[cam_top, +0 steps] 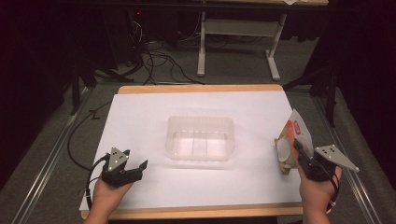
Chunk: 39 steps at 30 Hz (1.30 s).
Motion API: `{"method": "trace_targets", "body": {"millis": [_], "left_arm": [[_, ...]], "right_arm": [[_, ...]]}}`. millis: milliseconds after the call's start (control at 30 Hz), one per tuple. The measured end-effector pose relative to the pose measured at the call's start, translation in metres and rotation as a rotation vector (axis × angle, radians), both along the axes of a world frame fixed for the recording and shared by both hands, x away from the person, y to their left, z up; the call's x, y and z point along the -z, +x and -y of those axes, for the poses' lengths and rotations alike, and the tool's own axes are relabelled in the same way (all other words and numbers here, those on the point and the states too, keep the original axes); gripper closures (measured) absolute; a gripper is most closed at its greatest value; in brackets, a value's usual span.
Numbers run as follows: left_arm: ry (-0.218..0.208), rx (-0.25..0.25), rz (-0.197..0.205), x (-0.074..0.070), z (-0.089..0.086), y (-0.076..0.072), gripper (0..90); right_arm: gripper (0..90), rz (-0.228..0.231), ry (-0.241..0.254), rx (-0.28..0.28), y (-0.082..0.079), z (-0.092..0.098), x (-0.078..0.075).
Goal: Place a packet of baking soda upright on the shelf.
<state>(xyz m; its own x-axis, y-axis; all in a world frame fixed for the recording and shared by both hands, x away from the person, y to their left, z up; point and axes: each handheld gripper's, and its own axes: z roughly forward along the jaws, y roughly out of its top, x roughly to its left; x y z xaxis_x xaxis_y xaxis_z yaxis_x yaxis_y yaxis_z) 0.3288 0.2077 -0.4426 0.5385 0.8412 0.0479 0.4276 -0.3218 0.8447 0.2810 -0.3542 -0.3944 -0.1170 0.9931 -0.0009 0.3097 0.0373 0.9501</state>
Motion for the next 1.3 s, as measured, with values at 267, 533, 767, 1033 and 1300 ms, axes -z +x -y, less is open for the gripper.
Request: {"method": "trace_targets", "body": {"millis": [267, 533, 767, 1033, 1300], "left_arm": [[0.001, 0.001, -0.004, 0.0, -0.001, -0.001, 23.8], [0.003, 0.002, -0.004, 0.0, 0.0, 0.0, 23.8], [-0.01, 0.012, -0.002, -0.001, 0.0, -0.003, 24.0], [-0.022, -0.002, -0.01, -0.001, -0.002, -0.002, 24.0], [-0.023, 0.002, 0.005, -0.004, -0.003, -0.005, 24.0]], "right_arm": [[90.0, 0.026, -0.003, -0.041, -0.002, -0.012, -0.006], [90.0, 0.062, 0.006, -0.065, -0.007, -0.022, -0.013], [90.0, 0.101, 0.008, -0.092, -0.007, -0.034, -0.022], [90.0, 0.115, 0.02, -0.14, 0.002, -0.05, -0.036], [90.0, 0.141, 0.049, -0.171, 0.011, -0.066, -0.053]]}}
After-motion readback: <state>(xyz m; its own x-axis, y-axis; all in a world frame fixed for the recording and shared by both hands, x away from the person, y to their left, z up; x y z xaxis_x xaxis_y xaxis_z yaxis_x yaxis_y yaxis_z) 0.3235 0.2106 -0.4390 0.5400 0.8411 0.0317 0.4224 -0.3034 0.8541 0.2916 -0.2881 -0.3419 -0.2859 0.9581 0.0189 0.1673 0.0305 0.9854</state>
